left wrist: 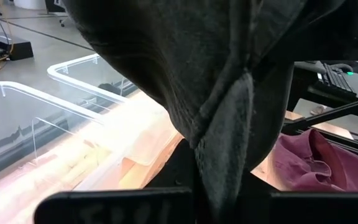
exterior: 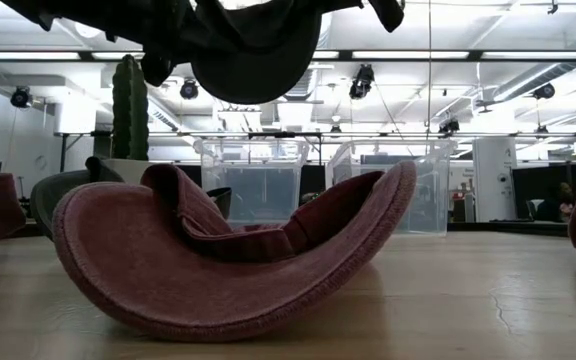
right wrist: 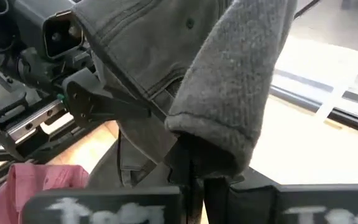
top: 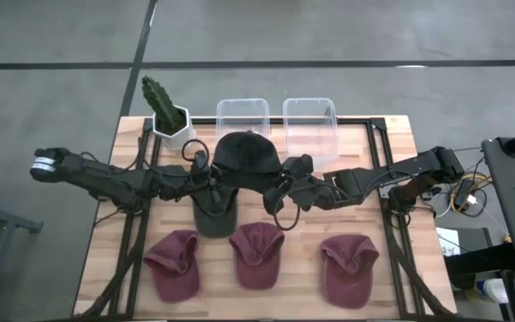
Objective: Pick & Place hat
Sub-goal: Put the right black cap into the left transparent bin
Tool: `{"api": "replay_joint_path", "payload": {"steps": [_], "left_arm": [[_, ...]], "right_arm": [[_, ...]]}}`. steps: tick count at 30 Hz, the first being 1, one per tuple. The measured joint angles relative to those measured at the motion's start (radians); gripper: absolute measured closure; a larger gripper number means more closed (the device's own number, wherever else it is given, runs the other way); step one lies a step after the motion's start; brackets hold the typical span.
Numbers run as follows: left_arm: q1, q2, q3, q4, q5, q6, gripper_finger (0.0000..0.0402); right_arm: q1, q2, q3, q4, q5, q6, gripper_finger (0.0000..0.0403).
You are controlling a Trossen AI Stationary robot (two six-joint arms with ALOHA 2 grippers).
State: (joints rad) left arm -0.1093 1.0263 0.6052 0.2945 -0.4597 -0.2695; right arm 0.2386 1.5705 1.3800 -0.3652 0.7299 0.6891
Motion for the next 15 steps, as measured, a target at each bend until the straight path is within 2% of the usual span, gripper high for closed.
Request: {"api": "replay_joint_path", "payload": {"steps": [4, 10, 15], "left_arm": [[-0.001, 0.000, 0.000, 0.001, 0.006, 0.001, 0.0395], [0.001, -0.001, 0.001, 0.011, -0.040, -0.028, 0.0396], [0.000, -0.002, 0.001, 0.011, -0.047, -0.065, 0.0396]], "right_arm": [[0.000, -0.013, 0.002, -0.048, -0.051, -0.002, 0.0378], [0.000, -0.034, 0.002, -0.140, -0.094, 0.010, 0.0327], [0.001, -0.057, 0.002, -0.138, -0.095, 0.006, 0.0290]]}}
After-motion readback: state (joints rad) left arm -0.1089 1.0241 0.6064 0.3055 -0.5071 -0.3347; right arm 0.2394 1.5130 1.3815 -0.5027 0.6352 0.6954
